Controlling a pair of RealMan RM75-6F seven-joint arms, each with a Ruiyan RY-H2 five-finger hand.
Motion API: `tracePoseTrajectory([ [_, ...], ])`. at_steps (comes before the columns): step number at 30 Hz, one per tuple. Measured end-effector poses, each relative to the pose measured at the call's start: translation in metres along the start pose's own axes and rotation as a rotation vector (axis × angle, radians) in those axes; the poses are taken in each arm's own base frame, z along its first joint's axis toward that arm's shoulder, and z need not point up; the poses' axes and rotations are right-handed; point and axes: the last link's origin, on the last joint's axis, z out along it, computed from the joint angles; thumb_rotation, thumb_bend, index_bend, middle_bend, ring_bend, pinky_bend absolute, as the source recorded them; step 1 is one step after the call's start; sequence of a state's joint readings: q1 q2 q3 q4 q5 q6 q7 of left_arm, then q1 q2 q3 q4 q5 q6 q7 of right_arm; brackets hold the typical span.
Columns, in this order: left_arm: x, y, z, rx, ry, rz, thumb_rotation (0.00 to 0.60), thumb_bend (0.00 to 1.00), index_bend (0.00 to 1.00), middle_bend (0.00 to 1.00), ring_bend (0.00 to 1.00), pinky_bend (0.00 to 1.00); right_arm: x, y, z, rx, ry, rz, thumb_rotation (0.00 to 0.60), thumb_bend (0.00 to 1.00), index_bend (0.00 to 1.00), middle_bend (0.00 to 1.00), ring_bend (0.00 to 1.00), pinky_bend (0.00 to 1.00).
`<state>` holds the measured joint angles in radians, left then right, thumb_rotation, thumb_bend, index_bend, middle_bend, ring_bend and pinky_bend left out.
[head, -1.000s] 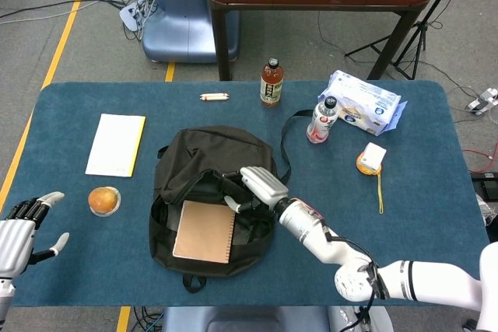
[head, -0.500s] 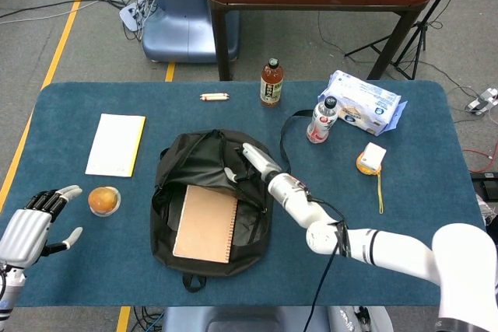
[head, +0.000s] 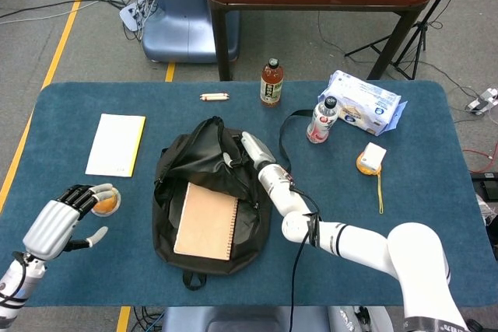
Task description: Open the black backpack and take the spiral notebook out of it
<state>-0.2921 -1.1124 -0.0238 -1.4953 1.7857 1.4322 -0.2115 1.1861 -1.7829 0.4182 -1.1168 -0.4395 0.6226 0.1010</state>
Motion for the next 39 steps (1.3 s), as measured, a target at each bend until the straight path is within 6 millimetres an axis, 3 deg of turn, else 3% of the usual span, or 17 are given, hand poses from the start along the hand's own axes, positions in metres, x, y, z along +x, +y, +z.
tracePoseTrajectory([
  [12, -0.039, 0.024, 0.036, -0.208, -0.126, -0.004, 0.600, 0.27, 0.24, 0.21, 0.20, 0.18, -0.005, 0.000, -0.002, 0.001, 0.010, -0.007, 0.600, 0.66, 0.87, 0.67, 0.67, 0.79],
  [24, -0.072, 0.051, 0.051, -0.356, -0.193, 0.029, 0.600, 0.27, 0.24, 0.21, 0.20, 0.18, -0.013, -0.002, 0.000, -0.002, 0.005, -0.027, 0.600, 0.65, 0.87, 0.67, 0.67, 0.79],
  [39, -0.110, 0.060, 0.077, -0.430, -0.260, 0.144, 0.600, 0.27, 0.23, 0.21, 0.20, 0.18, -0.018, -0.001, 0.000, -0.003, 0.005, -0.030, 0.600, 0.65, 0.87, 0.67, 0.67, 0.79],
])
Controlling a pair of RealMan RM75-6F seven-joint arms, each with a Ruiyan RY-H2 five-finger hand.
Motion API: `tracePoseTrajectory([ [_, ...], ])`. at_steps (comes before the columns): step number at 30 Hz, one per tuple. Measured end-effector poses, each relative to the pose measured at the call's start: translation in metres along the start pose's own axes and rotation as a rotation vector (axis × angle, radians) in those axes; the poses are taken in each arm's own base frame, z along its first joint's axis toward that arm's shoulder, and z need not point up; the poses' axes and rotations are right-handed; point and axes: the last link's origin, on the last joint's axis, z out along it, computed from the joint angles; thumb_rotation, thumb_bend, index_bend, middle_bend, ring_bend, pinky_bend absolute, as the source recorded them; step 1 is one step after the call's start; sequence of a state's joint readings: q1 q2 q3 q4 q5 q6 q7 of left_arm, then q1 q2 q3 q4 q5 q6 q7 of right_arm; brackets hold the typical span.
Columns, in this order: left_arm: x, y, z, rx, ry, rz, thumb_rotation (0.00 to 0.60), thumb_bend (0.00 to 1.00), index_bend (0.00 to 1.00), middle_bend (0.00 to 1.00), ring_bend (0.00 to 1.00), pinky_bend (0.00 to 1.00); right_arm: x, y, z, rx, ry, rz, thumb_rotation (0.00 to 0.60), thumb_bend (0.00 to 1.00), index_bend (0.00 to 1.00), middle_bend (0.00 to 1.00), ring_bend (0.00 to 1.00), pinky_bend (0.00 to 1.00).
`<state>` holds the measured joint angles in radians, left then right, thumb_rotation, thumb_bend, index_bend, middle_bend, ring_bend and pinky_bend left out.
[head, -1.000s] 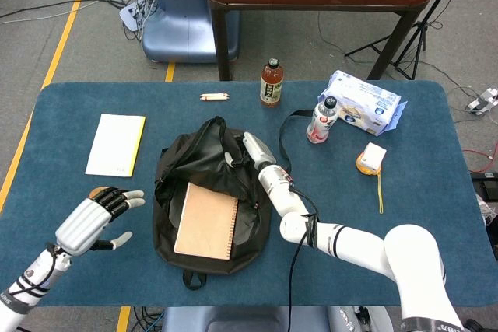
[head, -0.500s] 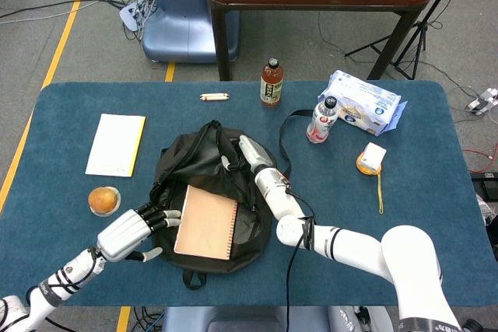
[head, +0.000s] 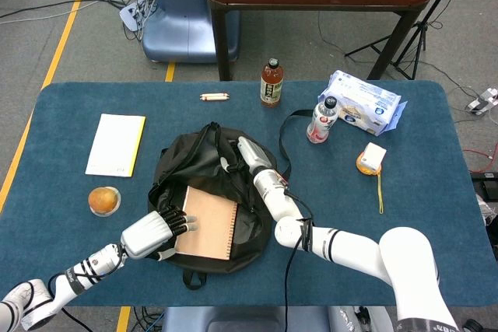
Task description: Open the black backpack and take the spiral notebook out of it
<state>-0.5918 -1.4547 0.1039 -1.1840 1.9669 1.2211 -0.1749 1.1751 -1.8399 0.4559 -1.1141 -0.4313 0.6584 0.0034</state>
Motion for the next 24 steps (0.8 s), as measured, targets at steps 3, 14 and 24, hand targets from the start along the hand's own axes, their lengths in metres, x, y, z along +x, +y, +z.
tracePoseTrajectory([
  [3, -0.005, 0.000, 0.004, 0.009, -0.001, 0.005, 0.600, 0.27, 0.23, 0.21, 0.20, 0.18, 0.000, 0.000, -0.001, 0.001, -0.002, 0.002, 0.600, 0.65, 0.87, 0.67, 0.67, 0.79],
  [14, -0.019, 0.001, -0.004, 0.036, -0.029, 0.035, 0.600, 0.27, 0.19, 0.21, 0.20, 0.18, 0.001, 0.002, -0.007, 0.004, -0.011, 0.000, 0.600, 0.65, 0.87, 0.67, 0.67, 0.79],
  [24, -0.027, 0.006, 0.000, 0.044, -0.043, 0.022, 0.600, 0.26, 0.16, 0.21, 0.20, 0.18, 0.002, 0.001, -0.009, 0.009, -0.015, 0.003, 0.600, 0.65, 0.87, 0.67, 0.67, 0.79],
])
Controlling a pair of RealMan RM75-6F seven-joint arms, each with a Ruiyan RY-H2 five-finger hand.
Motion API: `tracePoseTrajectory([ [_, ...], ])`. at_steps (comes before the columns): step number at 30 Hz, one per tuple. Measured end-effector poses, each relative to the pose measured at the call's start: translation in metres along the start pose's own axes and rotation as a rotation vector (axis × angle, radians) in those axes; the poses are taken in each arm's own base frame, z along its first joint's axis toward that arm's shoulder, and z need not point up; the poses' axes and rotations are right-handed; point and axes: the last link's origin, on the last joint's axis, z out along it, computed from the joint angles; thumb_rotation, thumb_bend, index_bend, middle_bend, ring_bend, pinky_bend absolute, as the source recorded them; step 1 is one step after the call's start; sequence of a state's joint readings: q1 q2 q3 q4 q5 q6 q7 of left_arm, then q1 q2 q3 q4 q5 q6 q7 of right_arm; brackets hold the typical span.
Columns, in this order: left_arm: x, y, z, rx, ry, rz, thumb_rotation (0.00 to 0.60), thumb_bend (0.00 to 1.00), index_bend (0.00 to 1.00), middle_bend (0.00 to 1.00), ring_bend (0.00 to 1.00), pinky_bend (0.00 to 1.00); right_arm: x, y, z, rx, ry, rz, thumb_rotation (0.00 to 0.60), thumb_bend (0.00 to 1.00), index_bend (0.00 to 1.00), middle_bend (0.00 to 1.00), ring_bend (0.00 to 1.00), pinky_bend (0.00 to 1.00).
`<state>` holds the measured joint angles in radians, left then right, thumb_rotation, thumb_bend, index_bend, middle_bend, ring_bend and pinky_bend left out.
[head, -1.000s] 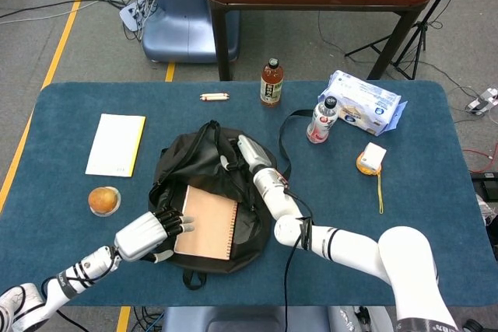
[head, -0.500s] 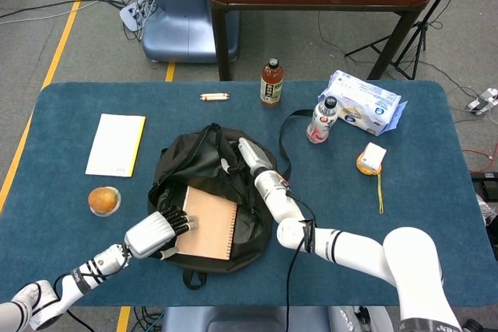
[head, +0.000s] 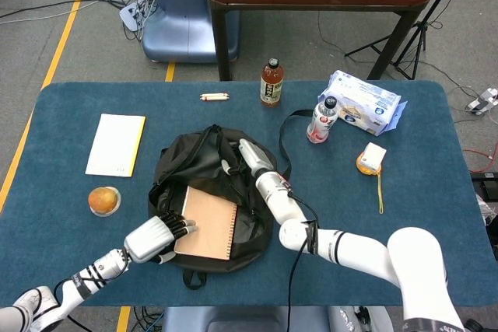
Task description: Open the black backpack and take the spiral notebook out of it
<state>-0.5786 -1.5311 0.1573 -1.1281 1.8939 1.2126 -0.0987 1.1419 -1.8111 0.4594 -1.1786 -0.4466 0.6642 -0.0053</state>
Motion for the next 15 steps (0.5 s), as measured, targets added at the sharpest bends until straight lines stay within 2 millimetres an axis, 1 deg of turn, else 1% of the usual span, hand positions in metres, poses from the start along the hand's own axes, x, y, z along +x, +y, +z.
tracePoseTrajectory([
  [9, -0.0022, 0.0035, 0.0101, 0.008, 0.014, 0.000, 0.600, 0.23, 0.10, 0.18, 0.19, 0.18, 0.0023, 0.0027, 0.0004, -0.005, -0.001, 0.009, 0.600, 0.65, 0.87, 0.67, 0.67, 0.79],
  [15, -0.0031, 0.0057, 0.0051, 0.019, -0.001, 0.020, 0.600, 0.22, 0.05, 0.12, 0.16, 0.18, 0.0045, 0.0044, 0.0008, -0.007, 0.000, 0.010, 0.600, 0.65, 0.87, 0.67, 0.67, 0.79],
])
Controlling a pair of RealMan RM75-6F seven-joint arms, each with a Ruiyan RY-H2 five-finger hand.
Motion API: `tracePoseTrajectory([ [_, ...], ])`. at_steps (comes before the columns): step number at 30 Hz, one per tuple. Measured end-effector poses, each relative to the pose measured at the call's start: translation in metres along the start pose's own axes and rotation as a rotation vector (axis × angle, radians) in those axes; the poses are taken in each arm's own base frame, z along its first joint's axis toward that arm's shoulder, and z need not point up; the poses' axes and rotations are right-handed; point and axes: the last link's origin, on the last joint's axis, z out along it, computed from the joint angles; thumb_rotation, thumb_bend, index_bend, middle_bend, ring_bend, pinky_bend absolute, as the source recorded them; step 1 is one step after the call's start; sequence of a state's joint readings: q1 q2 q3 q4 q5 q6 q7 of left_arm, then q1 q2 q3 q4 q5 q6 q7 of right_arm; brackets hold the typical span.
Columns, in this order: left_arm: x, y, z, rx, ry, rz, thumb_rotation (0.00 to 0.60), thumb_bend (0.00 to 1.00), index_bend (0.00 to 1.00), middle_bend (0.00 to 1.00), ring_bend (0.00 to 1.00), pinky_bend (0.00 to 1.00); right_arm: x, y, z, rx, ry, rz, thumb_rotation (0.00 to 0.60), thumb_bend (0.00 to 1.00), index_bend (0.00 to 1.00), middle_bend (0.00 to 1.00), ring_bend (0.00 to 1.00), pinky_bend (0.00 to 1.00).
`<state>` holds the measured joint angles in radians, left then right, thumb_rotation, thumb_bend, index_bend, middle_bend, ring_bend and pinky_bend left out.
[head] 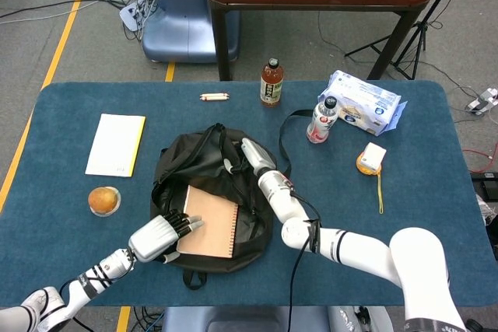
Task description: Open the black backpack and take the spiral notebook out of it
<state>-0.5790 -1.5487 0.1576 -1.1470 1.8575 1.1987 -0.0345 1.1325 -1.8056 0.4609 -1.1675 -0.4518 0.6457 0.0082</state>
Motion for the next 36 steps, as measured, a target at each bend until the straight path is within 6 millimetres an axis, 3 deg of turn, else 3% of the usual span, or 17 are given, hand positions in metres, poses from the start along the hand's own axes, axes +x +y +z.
tracePoseTrajectory([
  [5, -0.002, 0.004, -0.002, 0.019, -0.017, -0.003, 0.600, 0.21, 0.04, 0.11, 0.15, 0.18, 0.000, 0.000, 0.000, 0.002, -0.003, 0.004, 0.600, 0.65, 0.87, 0.67, 0.67, 0.79],
  [18, -0.001, 0.004, 0.016, 0.027, -0.012, -0.029, 0.600, 0.21, 0.06, 0.11, 0.15, 0.18, -0.002, 0.002, -0.001, 0.003, -0.006, 0.000, 0.600, 0.65, 0.87, 0.67, 0.67, 0.79],
  [27, -0.003, 0.006, 0.028, 0.014, -0.007, -0.068, 0.600, 0.21, 0.18, 0.11, 0.15, 0.18, 0.000, 0.000, 0.000, 0.008, -0.001, -0.002, 0.600, 0.65, 0.87, 0.67, 0.67, 0.79],
  [36, -0.005, 0.000, 0.035, 0.022, 0.030, -0.124, 0.600, 0.22, 0.36, 0.27, 0.29, 0.20, 0.001, 0.002, 0.001, 0.002, 0.001, -0.001, 0.600, 0.64, 0.87, 0.67, 0.67, 0.79],
])
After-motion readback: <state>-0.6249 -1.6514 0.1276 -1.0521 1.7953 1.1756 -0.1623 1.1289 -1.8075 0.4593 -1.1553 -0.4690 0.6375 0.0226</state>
